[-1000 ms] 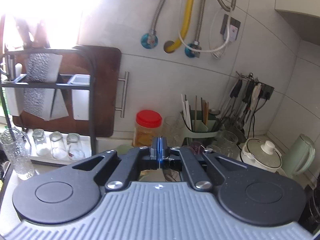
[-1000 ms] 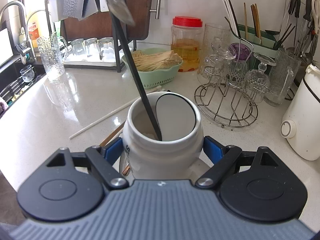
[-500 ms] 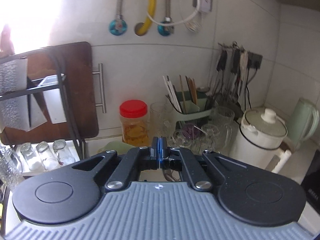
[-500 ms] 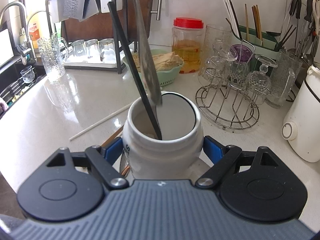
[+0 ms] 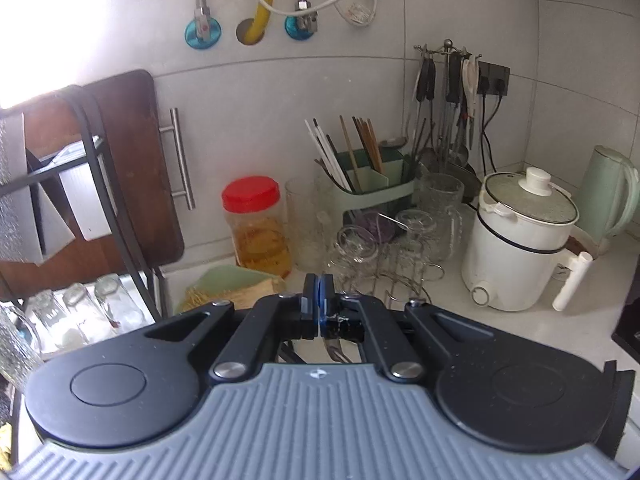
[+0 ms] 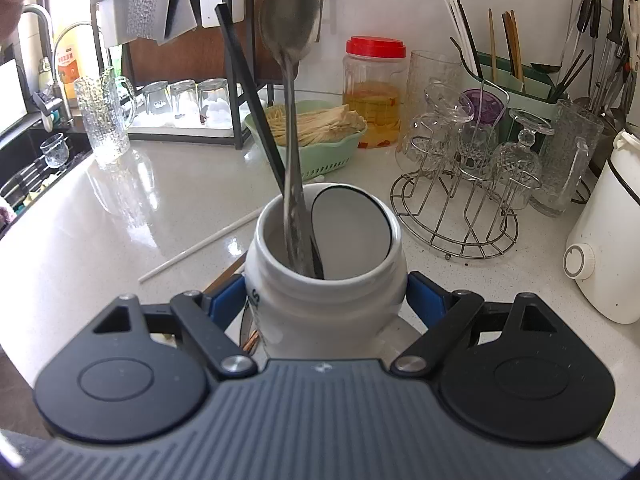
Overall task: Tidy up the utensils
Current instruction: 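Lower the steel spoon into the jar and open the left tool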
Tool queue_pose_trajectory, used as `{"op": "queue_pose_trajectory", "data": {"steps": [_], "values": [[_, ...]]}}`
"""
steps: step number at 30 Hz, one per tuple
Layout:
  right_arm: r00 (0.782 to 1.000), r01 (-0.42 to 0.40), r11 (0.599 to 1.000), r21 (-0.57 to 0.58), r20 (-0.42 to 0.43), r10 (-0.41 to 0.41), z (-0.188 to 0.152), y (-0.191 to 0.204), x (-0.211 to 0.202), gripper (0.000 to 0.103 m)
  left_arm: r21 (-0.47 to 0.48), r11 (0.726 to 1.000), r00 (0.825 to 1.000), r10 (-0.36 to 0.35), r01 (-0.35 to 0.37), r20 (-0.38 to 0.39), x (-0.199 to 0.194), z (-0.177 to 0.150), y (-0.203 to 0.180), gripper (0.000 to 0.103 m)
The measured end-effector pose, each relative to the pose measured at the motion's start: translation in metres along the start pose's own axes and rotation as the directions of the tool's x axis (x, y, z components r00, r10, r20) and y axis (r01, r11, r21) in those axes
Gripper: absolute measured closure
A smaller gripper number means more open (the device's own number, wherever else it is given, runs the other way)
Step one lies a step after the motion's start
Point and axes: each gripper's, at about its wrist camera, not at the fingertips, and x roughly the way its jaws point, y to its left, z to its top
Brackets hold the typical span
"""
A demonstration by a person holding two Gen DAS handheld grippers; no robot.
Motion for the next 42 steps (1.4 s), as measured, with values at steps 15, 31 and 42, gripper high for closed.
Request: {"op": "queue_pose_trajectory", "data": {"steps": [15, 31, 42], "values": [[1.000, -0.001, 1.000, 0.000, 0.001, 0.001, 0.000, 0.000, 0.000, 0.014, -0.185, 0.978, 0.962, -0.137, 0.094, -0.237, -0.010, -0.002, 0.015, 0.101], [1.000, -0.007, 1.000, -0.006, 0.003, 0.007, 0.000, 0.001, -0.001, 0.014, -0.245, 0.962, 0.885, -0.215, 0.120, -0.413, 0.014, 0.004, 0.010, 0.099], [1.000, -0.008, 1.000, -0.006, 0.005, 0.008, -0.001, 0.001, -0.001, 0.014, -0.268, 0.956, 0.850, -0.235, 0.116, -0.471, 0.034, -0.012, 0.008, 0.099]]}}
